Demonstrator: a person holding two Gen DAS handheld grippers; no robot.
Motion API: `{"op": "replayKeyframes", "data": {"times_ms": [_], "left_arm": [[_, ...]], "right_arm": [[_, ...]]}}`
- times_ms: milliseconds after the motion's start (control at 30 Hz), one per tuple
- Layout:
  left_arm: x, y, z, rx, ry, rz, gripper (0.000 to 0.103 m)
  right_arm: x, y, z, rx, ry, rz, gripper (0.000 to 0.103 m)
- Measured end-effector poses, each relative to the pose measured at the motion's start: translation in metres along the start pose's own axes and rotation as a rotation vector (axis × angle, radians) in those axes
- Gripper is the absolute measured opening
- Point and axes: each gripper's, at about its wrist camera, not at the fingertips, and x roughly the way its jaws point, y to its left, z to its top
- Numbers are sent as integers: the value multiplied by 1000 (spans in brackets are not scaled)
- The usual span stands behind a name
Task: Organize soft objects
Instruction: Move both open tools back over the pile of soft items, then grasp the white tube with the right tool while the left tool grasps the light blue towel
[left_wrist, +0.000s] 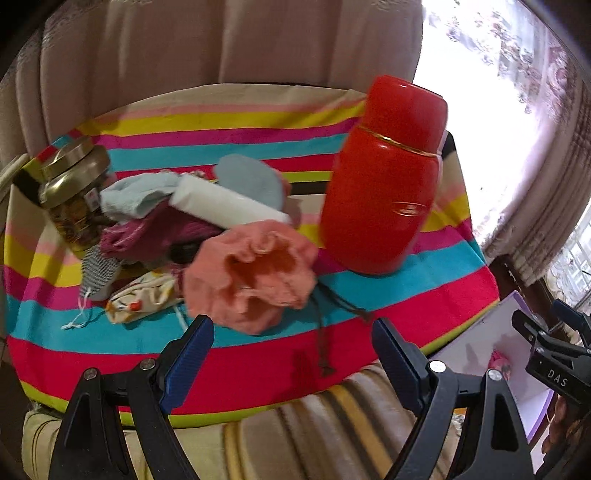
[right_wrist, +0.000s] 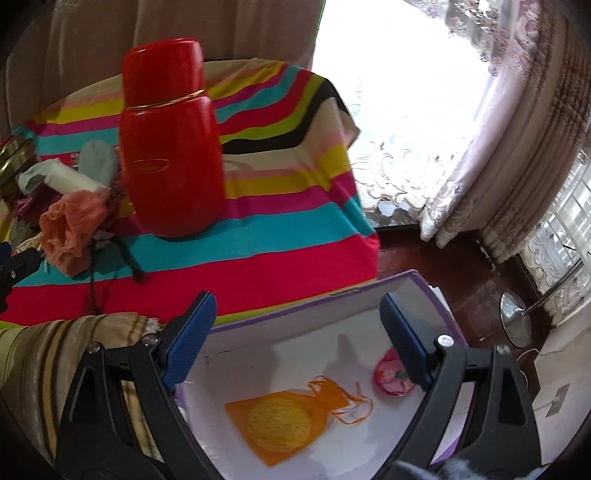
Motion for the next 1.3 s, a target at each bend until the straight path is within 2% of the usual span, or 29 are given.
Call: {"op": "replayKeyframes", "data": {"times_ms": [367, 567, 733, 900, 1033, 1200, 1300], "left_arm": [[2, 58, -4, -77, 0, 57, 88], [5, 116, -3, -174, 3, 89, 88], [8, 161, 2, -233, -34, 70, 88], [8, 186, 22, -285, -78, 20, 88], [18, 199, 50, -308, -107, -3, 88], [51, 219, 79, -378, -85, -31, 88], [71, 229, 91, -406, -68, -16, 88]], "right_arm": [[-2, 64, 15, -66, 8, 131, 91], [1, 105, 22, -120, 12, 220, 91], [8, 137, 34, -135, 18, 303, 91], [15, 168, 45, -165, 13, 346, 92], [19, 195, 63, -218, -27, 352, 91], [34, 231, 89, -298, -69, 352, 91], [49, 253, 104, -341, -73, 345, 91]]}}
